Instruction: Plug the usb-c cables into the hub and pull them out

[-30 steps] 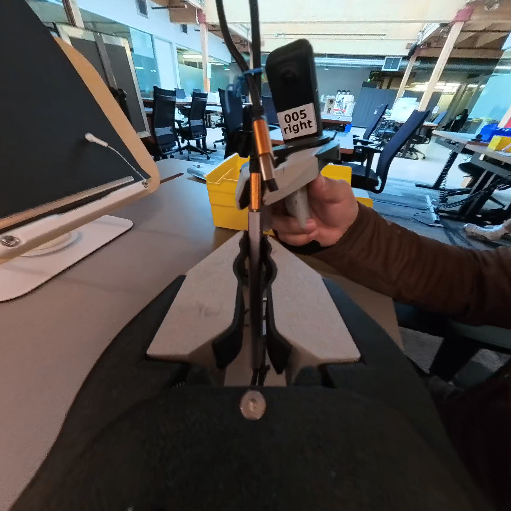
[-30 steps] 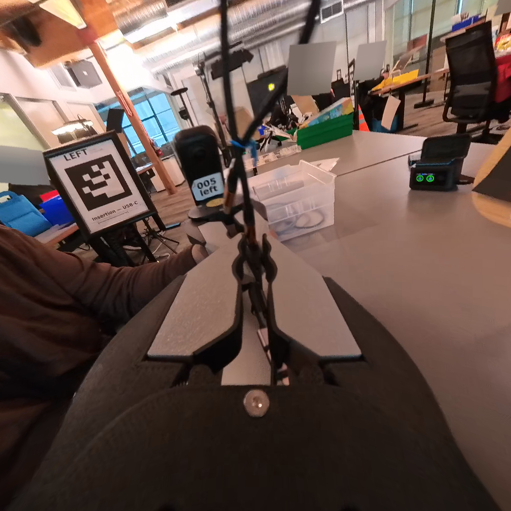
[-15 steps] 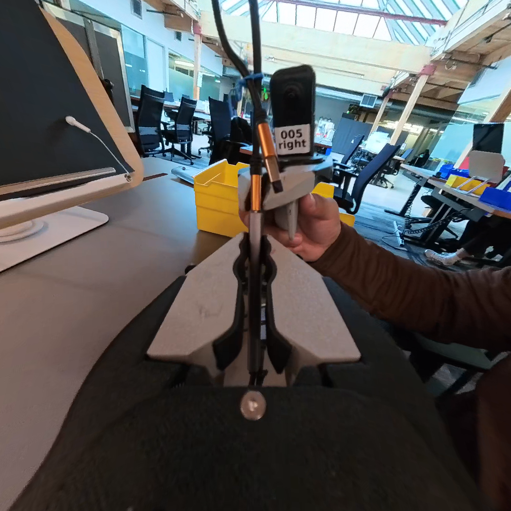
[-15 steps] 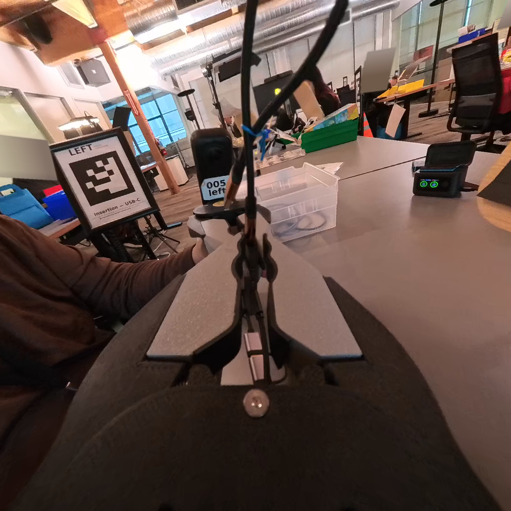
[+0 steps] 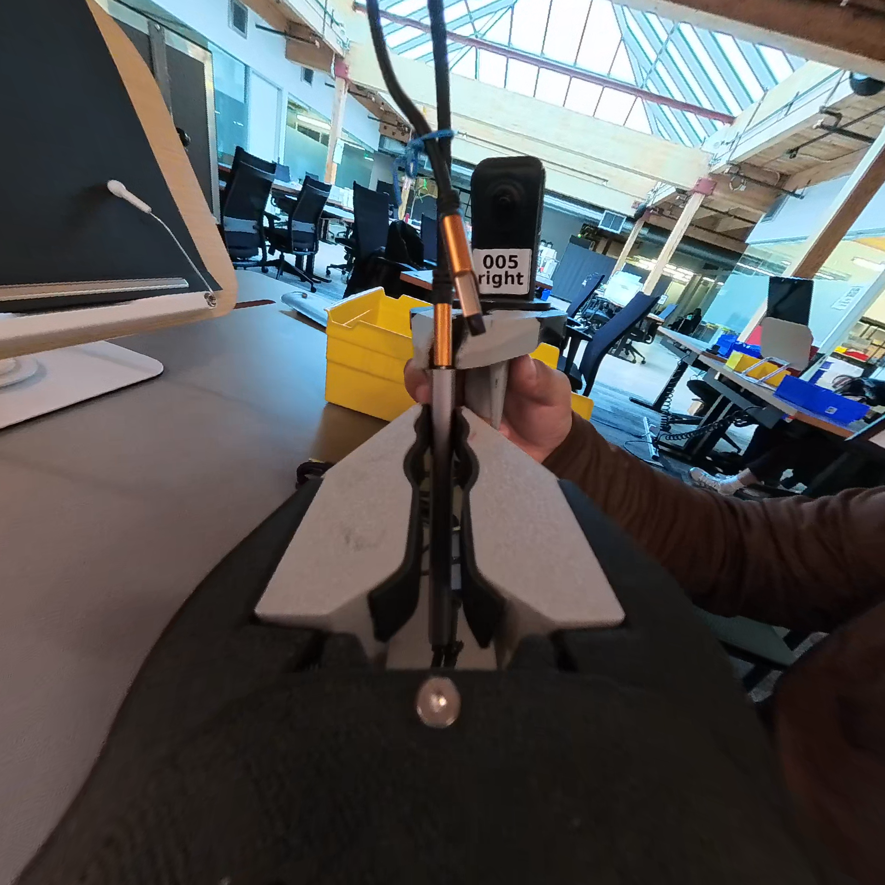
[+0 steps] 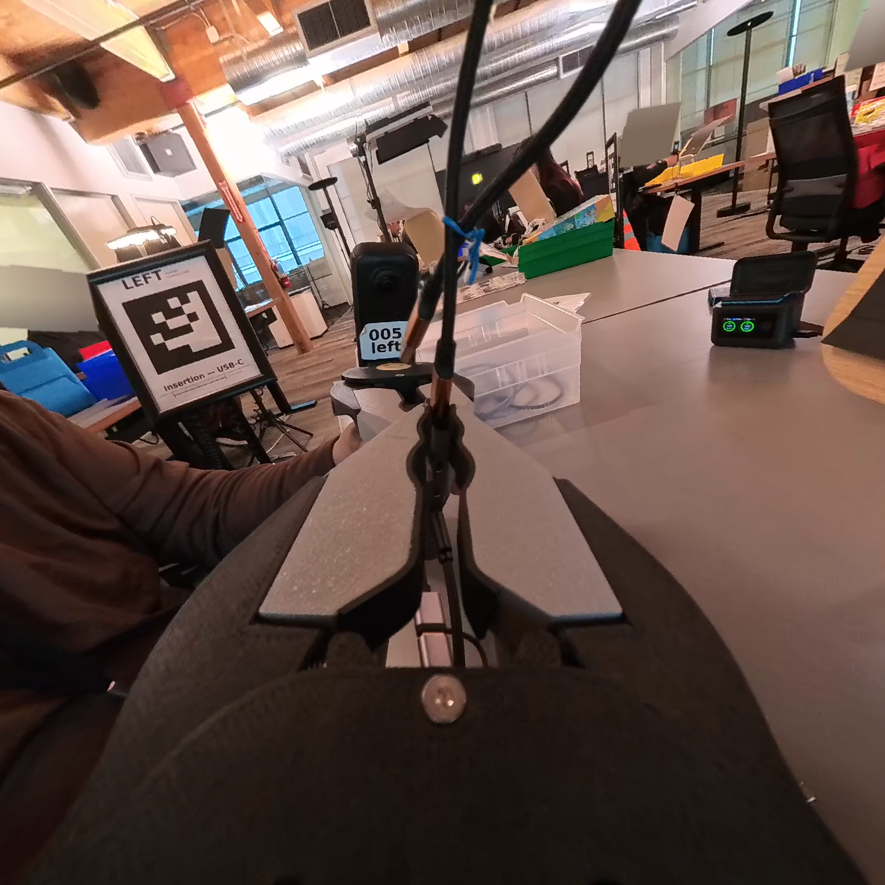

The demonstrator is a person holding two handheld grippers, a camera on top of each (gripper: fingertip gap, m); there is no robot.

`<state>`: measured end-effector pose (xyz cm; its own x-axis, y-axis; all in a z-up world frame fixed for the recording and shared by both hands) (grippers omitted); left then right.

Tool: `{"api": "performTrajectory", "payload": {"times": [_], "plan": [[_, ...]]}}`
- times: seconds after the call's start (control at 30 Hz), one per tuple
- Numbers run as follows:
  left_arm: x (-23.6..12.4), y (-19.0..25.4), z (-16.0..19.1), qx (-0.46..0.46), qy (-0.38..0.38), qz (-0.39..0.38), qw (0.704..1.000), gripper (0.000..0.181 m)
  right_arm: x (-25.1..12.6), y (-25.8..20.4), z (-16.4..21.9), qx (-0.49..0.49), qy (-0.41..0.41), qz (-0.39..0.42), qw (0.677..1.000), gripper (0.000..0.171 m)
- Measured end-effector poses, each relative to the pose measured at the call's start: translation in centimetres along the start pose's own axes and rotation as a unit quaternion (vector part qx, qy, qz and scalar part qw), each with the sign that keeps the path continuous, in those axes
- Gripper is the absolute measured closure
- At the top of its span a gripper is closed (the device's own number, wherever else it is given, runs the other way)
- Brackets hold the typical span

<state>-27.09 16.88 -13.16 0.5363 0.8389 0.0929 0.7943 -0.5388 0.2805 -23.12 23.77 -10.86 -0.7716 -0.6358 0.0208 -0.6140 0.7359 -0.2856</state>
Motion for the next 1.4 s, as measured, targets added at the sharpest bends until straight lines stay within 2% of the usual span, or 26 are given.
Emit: {"api": "performTrajectory", "payload": {"times": [0.17, 0.23, 0.27, 0.3, 0.57, 0.67, 0.83, 1.17, 1.4], "plan": [[-0.1, -0.2, 0.1, -0.005, 0.000, -0.002, 1.000, 0.175, 0.2, 0.2, 0.1, 0.004, 0.000, 0.007, 1.000, 0.167], [0.0, -0.2, 0.2, -0.002, -0.005, -0.007, 1.000, 0.175, 0.3, 0.6, 0.2, 0.000, -0.005, 0.030, 1.000, 0.152], [0.0, -0.2, 0.2, 0.003, -0.006, -0.010, 1.000, 0.175, 0.2, 0.6, 0.2, -0.004, -0.006, 0.032, 0.999, 0.155], [0.1, -0.2, 0.3, 0.007, -0.008, -0.013, 1.000, 0.175, 0.2, 0.3, 0.2, -0.009, -0.007, 0.021, 1.000, 0.167], [-0.1, -0.2, 0.1, 0.005, 0.001, -0.010, 1.000, 0.175, 0.4, 0.0, 0.1, -0.008, 0.003, 0.013, 1.000, 0.168], [-0.1, -0.8, 0.3, -0.011, 0.006, -0.036, 0.999, 0.175, 0.8, 0.6, 0.3, -0.006, 0.000, 0.047, 0.999, 0.167], [-0.3, -1.7, 0.0, -0.068, 0.058, -0.048, 0.995, 0.174, 1.5, 1.8, 0.1, 0.102, 0.047, 0.044, 0.993, 0.169], [-1.6, -2.3, -1.0, -0.103, 0.117, -0.048, 0.987, 0.174, 3.3, 2.1, -0.6, 0.128, 0.105, 0.087, 0.982, 0.170], [-2.4, -2.3, -1.6, -0.113, 0.146, -0.037, 0.982, 0.174, 4.2, 1.9, -1.0, 0.131, 0.131, 0.080, 0.979, 0.169]]}}
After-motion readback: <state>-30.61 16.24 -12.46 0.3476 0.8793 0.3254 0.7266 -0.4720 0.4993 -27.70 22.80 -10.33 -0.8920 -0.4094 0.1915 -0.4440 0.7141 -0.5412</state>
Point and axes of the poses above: each gripper's, where its closed fingertips meet, x out along the fingers, z out of its underside, y = z × x across the jaws, the point moved 5 cm from there along -x, back along the fingers, and after that the axes turned 7 degrees about z, right-handed, at the moved point
